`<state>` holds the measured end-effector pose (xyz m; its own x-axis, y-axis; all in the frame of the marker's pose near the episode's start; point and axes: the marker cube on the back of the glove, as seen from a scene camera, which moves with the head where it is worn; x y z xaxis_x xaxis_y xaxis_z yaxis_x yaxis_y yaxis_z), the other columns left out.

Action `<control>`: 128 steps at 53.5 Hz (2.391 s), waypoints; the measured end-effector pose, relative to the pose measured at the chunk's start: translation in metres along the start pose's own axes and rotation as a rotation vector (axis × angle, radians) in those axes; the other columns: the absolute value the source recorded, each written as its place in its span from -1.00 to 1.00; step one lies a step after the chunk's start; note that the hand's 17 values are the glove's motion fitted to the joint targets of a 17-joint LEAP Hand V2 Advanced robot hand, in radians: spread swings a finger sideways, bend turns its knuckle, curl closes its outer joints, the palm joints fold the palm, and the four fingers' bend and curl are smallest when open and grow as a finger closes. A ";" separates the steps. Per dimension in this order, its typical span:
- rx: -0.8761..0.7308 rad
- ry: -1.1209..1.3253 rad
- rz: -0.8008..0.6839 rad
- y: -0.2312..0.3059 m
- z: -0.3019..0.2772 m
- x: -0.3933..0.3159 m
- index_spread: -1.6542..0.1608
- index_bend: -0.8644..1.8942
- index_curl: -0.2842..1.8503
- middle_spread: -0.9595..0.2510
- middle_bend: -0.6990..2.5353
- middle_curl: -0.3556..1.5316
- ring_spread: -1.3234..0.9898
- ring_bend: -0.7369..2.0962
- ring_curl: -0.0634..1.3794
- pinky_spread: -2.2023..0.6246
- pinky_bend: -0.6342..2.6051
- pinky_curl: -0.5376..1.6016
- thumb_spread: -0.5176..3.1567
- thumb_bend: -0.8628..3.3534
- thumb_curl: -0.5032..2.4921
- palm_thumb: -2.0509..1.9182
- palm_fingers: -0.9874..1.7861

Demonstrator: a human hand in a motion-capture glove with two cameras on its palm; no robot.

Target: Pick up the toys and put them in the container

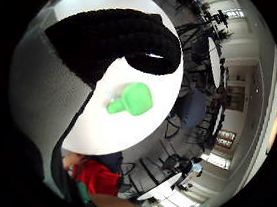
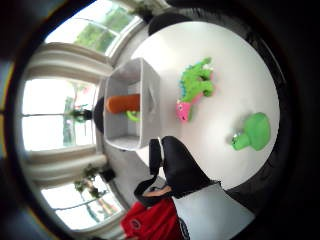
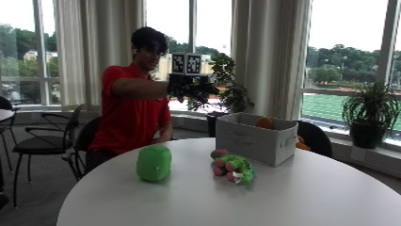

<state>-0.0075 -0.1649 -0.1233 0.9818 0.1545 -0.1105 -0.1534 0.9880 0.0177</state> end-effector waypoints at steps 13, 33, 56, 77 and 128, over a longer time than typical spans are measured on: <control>-0.053 0.000 0.088 0.031 0.051 0.089 0.38 -0.27 -0.44 0.48 -0.53 -0.50 0.18 -0.28 -0.53 0.63 0.22 -0.18 -0.09 -0.60 -0.37 0.04 -0.47; -0.202 0.076 0.221 0.043 0.150 0.161 0.39 -0.29 -0.48 0.49 -0.53 -0.52 0.18 -0.33 -0.52 0.64 0.25 -0.17 -0.13 -0.61 -0.42 0.02 -0.47; -0.222 0.044 0.304 0.022 0.209 0.156 0.41 -0.31 -0.54 0.51 -0.52 -0.52 0.19 -0.30 -0.46 0.62 0.32 -0.15 -0.16 -0.61 -0.45 0.03 -0.44; -0.307 0.110 0.373 0.007 0.214 0.151 0.36 -0.17 -0.44 0.37 -0.41 -0.46 0.04 0.00 -0.33 0.54 0.20 -0.21 -0.07 -0.57 -0.41 0.16 -0.10; 0.126 0.044 0.252 -0.007 0.007 0.093 0.33 -0.07 -0.05 -0.16 -0.27 -0.17 -0.32 0.07 -0.27 0.30 0.02 -0.20 -0.32 -0.55 -0.12 0.38 0.33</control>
